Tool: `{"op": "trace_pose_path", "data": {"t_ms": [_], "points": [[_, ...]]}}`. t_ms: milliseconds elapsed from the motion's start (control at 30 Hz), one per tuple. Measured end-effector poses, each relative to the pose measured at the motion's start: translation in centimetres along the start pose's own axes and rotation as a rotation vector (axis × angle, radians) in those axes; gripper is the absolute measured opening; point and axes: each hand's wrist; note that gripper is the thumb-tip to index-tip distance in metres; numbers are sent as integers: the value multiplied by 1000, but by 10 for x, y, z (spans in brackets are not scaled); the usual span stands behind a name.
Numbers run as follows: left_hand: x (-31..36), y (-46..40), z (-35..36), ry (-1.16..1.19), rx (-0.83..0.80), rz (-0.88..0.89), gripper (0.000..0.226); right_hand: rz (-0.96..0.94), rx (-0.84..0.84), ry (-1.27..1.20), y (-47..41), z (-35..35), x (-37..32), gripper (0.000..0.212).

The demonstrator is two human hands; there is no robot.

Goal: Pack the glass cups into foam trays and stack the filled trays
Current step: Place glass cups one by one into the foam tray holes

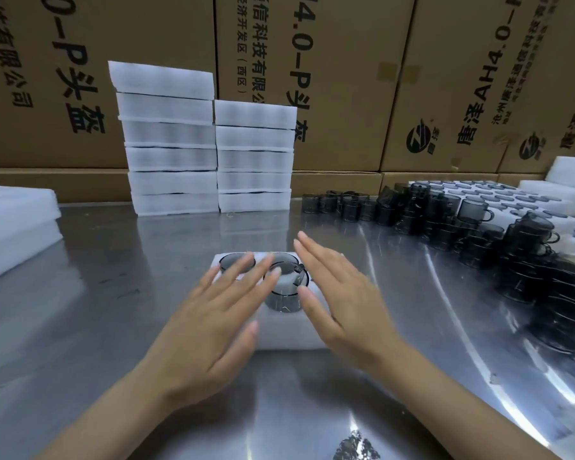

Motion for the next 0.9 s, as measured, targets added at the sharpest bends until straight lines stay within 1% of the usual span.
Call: {"op": "trace_pose_path", "data": {"t_ms": [67,133,200,333,467,600,700,767,833,900], "points": [[1,-1,3,-33,-62,13,57,6,-77,29,0,1,0,54],[0,-1,4,-34,-87,-3,57,22,-108,42,1,2,-1,55],[-2,0,5,-52,-95,-17,55,43,-140,60,1,4,-1,53],[-1,-4,11,-92,-131,-52,54,30,-283,201,1,11,2,48],[-1,-11,11,-92,-122,-39,47,44,-328,219,-1,13,2,48],[1,-10,13,-124,-126,-59,47,38,-304,239,-2,14,0,48],[4,-7,16,-199,-107,-55,51,41,-296,258,-1,15,0,48],[9,-4,19,-224,-85,-83,55,35,-261,241,-1,14,0,49],[11,0,20,-192,-55,-102,59,65,-152,95,-3,11,3,47],[9,4,19,-134,-10,-84,61,197,18,-102,-8,5,19,44]]}}
Point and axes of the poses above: each hand's wrist, its own y-axis away from the middle knuckle, its own z-axis out of the palm, x = y × z, and after that the axes turned 5 degrees about y, right-handed
